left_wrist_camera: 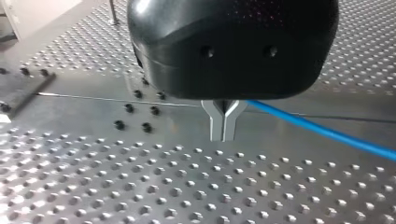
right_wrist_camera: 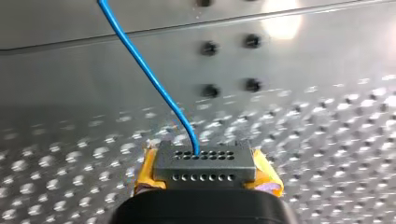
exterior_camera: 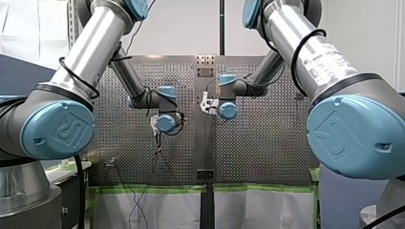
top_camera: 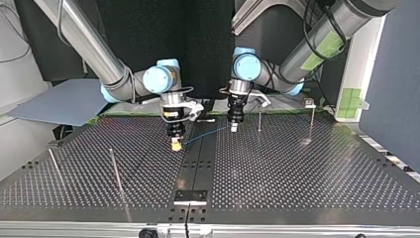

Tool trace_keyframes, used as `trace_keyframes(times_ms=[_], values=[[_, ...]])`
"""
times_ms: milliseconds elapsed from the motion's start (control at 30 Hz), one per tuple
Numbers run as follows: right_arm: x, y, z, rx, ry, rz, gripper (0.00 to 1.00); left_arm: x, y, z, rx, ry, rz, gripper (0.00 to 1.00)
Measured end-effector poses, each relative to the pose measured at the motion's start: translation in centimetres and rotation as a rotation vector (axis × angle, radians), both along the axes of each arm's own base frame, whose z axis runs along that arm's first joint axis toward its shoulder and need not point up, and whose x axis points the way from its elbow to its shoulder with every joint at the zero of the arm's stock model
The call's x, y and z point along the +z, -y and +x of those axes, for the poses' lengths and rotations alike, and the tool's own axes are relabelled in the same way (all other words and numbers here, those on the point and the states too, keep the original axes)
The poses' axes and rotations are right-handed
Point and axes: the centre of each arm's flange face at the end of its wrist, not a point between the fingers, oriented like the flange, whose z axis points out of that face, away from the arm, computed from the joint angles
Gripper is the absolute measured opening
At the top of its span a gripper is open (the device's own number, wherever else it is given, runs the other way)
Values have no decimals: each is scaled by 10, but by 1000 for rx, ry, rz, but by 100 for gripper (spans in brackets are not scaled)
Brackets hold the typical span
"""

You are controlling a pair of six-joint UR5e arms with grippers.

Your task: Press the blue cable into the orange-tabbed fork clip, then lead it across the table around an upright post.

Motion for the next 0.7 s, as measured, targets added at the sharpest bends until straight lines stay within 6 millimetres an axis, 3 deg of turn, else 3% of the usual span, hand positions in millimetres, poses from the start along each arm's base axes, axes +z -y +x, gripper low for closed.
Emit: trace_keyframes(times_ms=[300,700], values=[[27,-4,6,13,5,-8,0,21,-2,-5,-9,-6,-4,0],[75,-5,-3,5,41,-51,0,58,1,-4,-23,29,-47,0]])
